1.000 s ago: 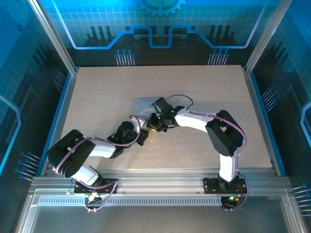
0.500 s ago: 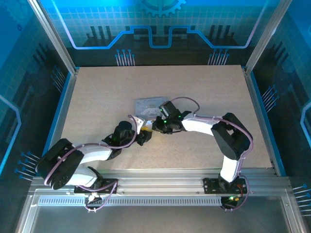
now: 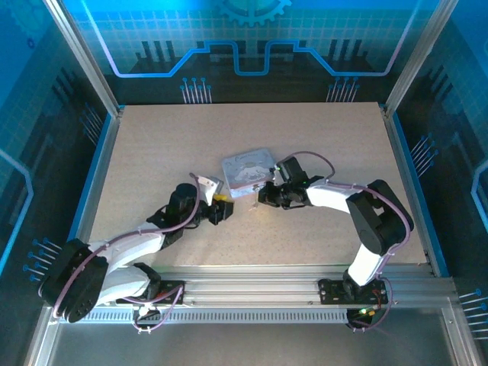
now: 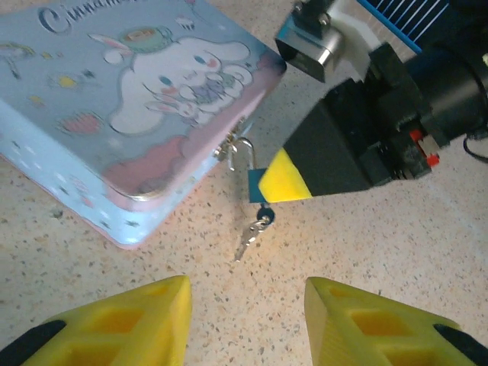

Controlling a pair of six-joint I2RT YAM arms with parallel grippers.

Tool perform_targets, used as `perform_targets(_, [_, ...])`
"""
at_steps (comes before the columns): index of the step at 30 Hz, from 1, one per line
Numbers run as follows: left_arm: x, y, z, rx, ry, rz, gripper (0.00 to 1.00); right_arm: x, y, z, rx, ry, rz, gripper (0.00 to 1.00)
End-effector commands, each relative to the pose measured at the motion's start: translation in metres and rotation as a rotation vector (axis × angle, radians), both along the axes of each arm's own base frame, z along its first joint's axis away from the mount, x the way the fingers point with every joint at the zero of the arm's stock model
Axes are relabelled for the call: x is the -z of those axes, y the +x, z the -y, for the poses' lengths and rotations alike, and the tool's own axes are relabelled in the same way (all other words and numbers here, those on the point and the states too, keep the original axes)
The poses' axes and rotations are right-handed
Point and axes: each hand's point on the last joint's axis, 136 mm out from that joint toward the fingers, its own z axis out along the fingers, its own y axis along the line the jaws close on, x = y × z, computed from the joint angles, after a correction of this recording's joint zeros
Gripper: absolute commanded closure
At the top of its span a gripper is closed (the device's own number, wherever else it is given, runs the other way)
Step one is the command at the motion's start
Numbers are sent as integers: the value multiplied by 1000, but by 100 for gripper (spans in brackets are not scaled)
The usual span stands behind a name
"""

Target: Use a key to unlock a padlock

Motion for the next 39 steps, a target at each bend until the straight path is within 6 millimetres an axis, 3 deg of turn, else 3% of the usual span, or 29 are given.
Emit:
perform_targets(1, [-15, 10, 6, 14, -33, -54, 59, 7, -7, 18, 36, 20, -40, 100])
perform_targets(9, [-37, 48, 20, -4, -84, -64, 63, 6, -3, 12, 149, 137, -84, 100])
perform_targets(16, [-26, 67, 33, -2, -103, -108, 67, -6, 3, 20, 237, 172, -54, 100])
perform_targets(22, [-13, 66, 34, -5, -119, -134, 68, -2, 7, 36, 340, 169, -78, 100])
perform_targets(34, [-7, 52, 25, -15, -114, -134, 68, -5, 22, 37, 387, 189, -67, 100])
perform_targets(39, [-9, 44, 20, -17, -100, -129, 68, -4, 9, 55, 402, 75, -99, 100])
